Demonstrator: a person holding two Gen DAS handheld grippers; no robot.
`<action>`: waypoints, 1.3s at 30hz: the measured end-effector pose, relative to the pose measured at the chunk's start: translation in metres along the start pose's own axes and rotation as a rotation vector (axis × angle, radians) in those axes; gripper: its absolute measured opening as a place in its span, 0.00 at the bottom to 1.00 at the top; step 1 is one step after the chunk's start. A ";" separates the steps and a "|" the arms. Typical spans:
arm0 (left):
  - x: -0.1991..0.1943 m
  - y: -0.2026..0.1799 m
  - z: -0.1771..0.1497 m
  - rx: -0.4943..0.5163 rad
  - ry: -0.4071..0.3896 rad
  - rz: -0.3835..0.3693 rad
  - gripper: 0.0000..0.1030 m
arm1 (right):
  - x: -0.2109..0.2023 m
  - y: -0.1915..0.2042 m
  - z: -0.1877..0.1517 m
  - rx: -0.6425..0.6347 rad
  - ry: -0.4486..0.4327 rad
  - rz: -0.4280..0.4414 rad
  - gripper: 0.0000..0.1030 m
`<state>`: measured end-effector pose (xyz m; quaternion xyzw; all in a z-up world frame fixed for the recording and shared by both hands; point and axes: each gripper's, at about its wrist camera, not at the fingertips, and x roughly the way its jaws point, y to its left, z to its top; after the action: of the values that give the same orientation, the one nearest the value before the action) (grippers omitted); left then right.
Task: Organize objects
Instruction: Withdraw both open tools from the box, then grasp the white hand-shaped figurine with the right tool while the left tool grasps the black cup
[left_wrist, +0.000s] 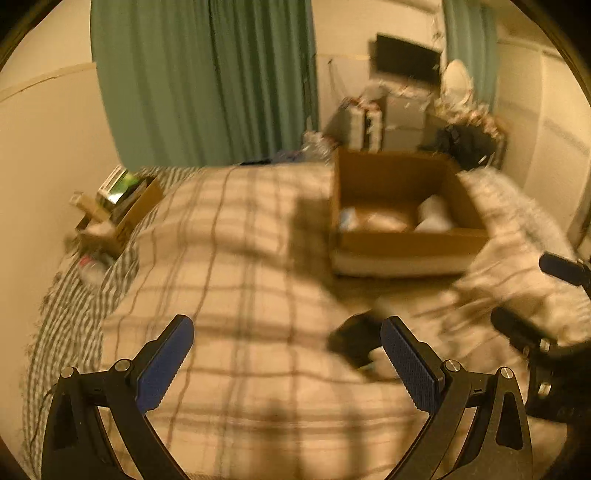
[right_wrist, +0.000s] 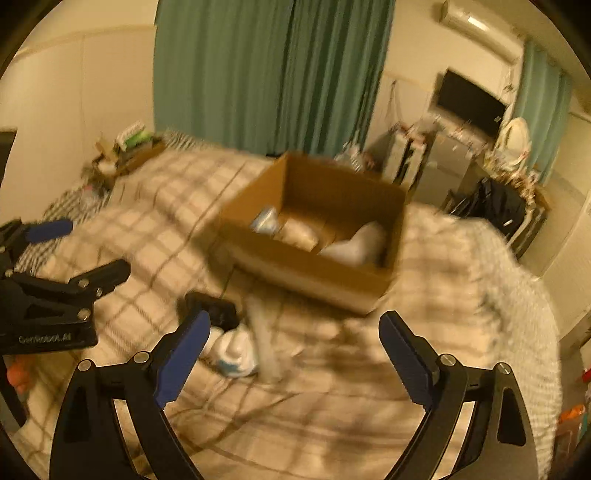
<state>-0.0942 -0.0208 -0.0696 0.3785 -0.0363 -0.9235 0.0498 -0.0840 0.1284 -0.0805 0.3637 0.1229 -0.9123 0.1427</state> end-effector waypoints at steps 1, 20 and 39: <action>0.007 0.003 -0.005 0.001 0.011 0.023 1.00 | 0.013 0.006 -0.007 -0.007 0.025 0.022 0.90; 0.053 0.032 -0.029 -0.131 0.152 -0.076 1.00 | 0.101 0.041 -0.034 -0.015 0.254 0.148 0.60; 0.075 -0.057 -0.020 0.092 0.220 -0.103 1.00 | 0.039 -0.043 -0.012 0.100 0.105 -0.021 0.60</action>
<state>-0.1369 0.0258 -0.1417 0.4809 -0.0532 -0.8751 -0.0113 -0.1189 0.1654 -0.1108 0.4166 0.0884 -0.8983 0.1082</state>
